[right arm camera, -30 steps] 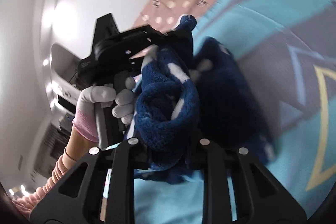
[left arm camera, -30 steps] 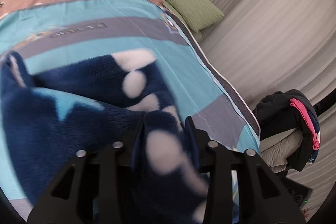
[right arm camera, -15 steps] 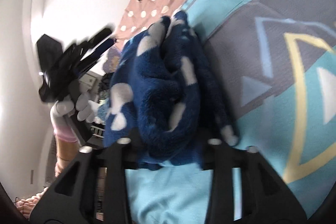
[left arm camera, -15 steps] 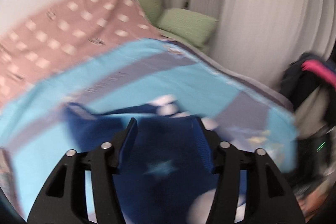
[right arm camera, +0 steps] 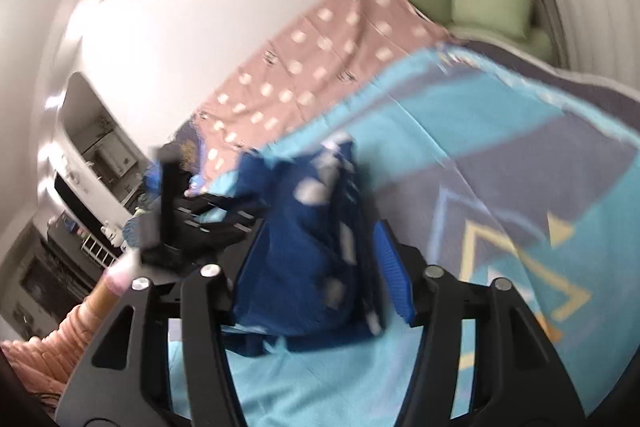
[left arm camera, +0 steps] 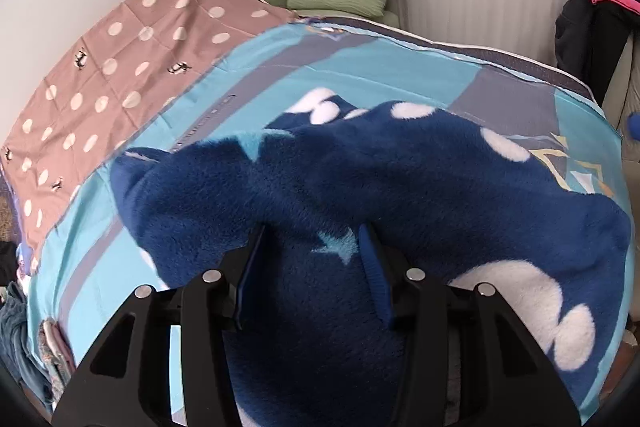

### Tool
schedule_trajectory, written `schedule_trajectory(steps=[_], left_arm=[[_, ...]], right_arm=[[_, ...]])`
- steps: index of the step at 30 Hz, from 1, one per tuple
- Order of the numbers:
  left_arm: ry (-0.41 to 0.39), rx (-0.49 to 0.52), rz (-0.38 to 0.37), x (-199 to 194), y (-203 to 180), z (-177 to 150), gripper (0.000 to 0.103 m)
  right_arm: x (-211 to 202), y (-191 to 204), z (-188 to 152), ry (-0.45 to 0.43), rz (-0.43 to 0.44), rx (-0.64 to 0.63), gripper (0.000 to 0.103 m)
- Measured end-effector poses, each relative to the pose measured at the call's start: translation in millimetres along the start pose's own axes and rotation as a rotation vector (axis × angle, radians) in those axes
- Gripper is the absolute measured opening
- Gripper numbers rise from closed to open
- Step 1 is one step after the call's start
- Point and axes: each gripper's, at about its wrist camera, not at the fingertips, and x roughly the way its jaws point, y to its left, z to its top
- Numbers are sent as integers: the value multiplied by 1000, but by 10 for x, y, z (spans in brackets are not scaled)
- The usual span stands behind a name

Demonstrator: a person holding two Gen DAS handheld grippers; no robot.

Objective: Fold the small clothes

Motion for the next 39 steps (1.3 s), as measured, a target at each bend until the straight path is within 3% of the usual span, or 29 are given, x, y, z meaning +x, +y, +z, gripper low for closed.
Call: schedule_trajectory(steps=[4,9,12,16,19,22,25,27,29,30,32,35,37,39], left_arm=[[14,-44,-67,69,61,7,46],[5,-28,-60,112,-11,-31,46],[-17,27,-5,221,-178,-17,46],[-20,-8,-45,259,-109,2,46],[-33,-11,-26,183,-117,-17,46],[-33,-6,-7,151,-119,-8,46],[-10,8,-5,182,-122,25,46],[14,39,7,207,-159,65,46],[48,83,25,237,-212,122,46],[63,105,33,252,-237,146,46],[92,144,47,277,-288,194,45],[122,174,59,288,-314,232,45],[129,176,64,293,-330,241,44],[131,159,67,309,-333,237,44]], right_arm=[[288,228,-1,64,65,-54,45],[966,24,-341,291,-124,-58,32],[935,-43,-374,285,-135,-36,32],[909,-90,-340,306,-123,3,32],[865,-59,-294,323,-120,-1,32],[671,-18,-273,268,-108,43,32],[440,197,-326,239,16,-67,31],[345,382,-449,293,155,-144,30],[386,500,-611,355,214,-163,29],[449,517,-681,387,232,-137,27],[711,475,-838,475,269,-37,9],[1019,267,-909,467,234,167,8],[1164,142,-929,436,282,317,7],[1340,205,-1040,462,304,338,5]])
